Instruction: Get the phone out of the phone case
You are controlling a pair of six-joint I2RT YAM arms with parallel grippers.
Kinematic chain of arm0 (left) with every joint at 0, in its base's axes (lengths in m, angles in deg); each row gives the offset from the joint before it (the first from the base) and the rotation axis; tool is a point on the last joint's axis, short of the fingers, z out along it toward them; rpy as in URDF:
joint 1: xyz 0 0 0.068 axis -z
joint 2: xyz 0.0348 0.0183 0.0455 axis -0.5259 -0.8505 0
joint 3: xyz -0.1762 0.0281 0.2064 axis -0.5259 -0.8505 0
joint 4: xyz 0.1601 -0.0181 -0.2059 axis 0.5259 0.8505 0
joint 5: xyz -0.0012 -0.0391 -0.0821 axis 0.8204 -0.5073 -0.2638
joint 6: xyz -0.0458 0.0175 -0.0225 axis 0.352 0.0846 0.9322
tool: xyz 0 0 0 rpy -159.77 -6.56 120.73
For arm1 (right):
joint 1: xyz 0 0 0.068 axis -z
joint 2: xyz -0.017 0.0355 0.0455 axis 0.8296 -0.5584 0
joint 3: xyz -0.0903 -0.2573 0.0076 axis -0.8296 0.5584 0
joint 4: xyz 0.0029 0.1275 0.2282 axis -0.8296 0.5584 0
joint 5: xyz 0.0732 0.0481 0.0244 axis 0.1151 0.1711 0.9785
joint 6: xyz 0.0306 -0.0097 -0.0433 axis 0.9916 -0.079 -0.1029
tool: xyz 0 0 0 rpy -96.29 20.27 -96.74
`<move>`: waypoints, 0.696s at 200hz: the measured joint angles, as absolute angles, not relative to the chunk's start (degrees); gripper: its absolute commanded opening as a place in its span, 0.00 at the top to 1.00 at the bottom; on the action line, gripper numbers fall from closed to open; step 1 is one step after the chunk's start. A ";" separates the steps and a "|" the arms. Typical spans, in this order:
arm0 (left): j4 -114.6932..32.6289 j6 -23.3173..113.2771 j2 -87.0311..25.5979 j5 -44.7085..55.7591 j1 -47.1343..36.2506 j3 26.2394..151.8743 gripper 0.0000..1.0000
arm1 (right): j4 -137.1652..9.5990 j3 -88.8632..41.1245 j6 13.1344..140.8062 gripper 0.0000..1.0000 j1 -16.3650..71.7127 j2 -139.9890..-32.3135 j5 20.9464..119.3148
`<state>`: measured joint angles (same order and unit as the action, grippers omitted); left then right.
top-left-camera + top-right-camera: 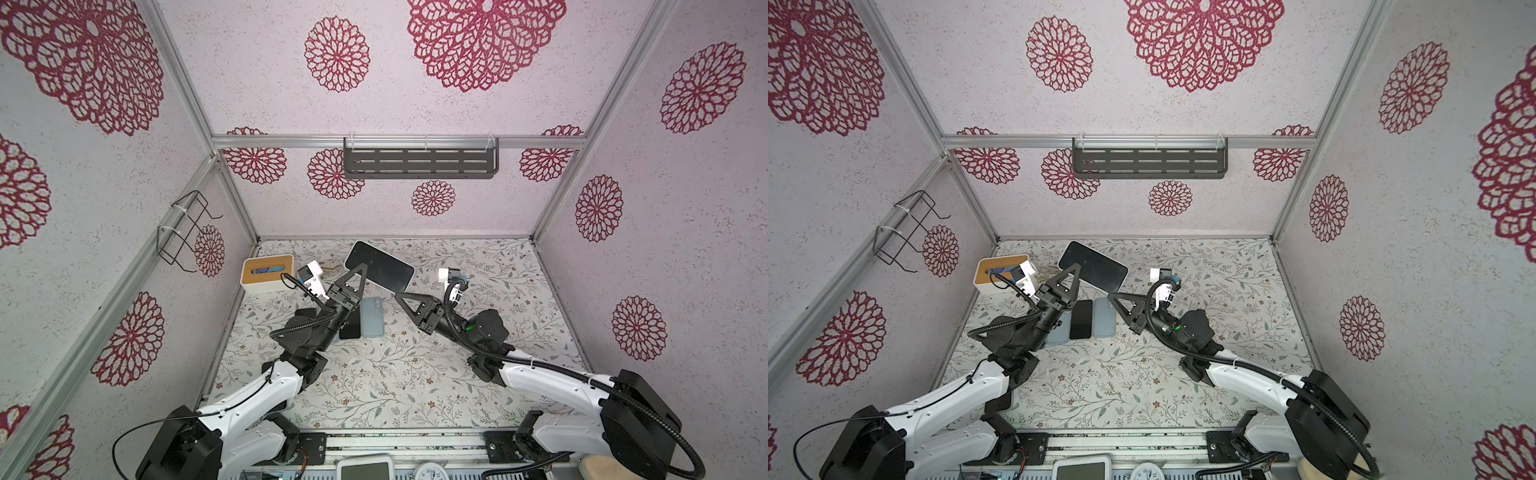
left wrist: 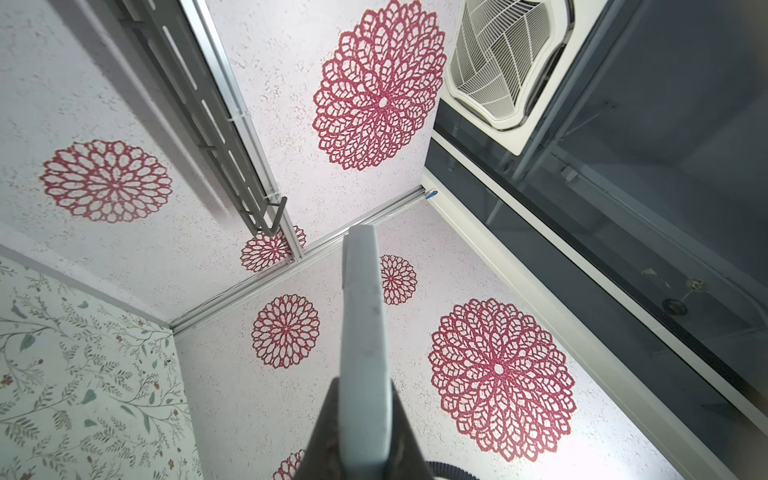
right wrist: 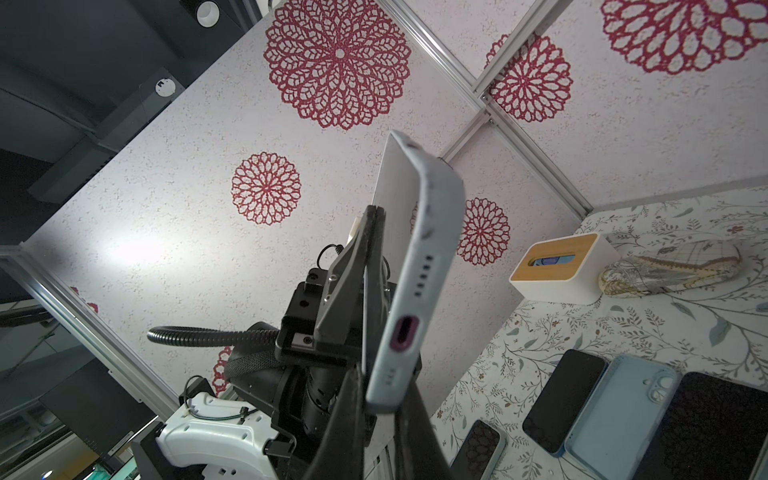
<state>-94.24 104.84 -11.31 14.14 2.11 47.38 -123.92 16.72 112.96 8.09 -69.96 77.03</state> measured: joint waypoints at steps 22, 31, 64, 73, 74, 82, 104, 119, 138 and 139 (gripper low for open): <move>-83.71 106.68 -10.22 14.08 1.87 50.64 1.00 | -119.01 16.17 108.13 1.00 8.40 -68.76 77.22; -78.94 107.59 -9.74 13.84 1.81 52.48 1.00 | -116.78 16.13 105.53 1.00 8.40 -67.71 76.79; -69.67 112.86 -9.83 10.71 1.37 57.02 1.00 | -108.84 15.12 92.83 1.00 7.83 -63.43 74.51; -68.73 114.17 -10.48 10.10 1.35 57.72 1.00 | -107.29 14.90 89.16 1.00 7.76 -63.04 73.36; -68.69 114.24 -10.53 10.08 1.35 57.76 1.00 | -107.18 14.90 88.90 1.00 7.76 -63.01 73.29; -68.10 115.20 -11.18 9.99 1.31 58.25 1.00 | -105.46 14.90 85.47 1.00 7.72 -62.82 72.11; -64.93 116.31 -12.28 9.20 1.44 58.49 1.00 | -101.17 14.88 78.14 1.00 7.48 -63.04 69.40; -62.61 116.66 -12.32 8.48 1.39 58.90 1.00 | -99.29 14.88 74.45 1.00 7.39 -63.08 66.71; -60.60 116.47 -12.10 7.06 1.39 60.23 1.00 | -99.01 14.88 72.26 1.00 8.16 -62.86 63.98; -60.56 116.47 -12.06 7.00 1.37 60.26 1.00 | -99.03 14.90 72.26 1.00 8.24 -62.77 63.87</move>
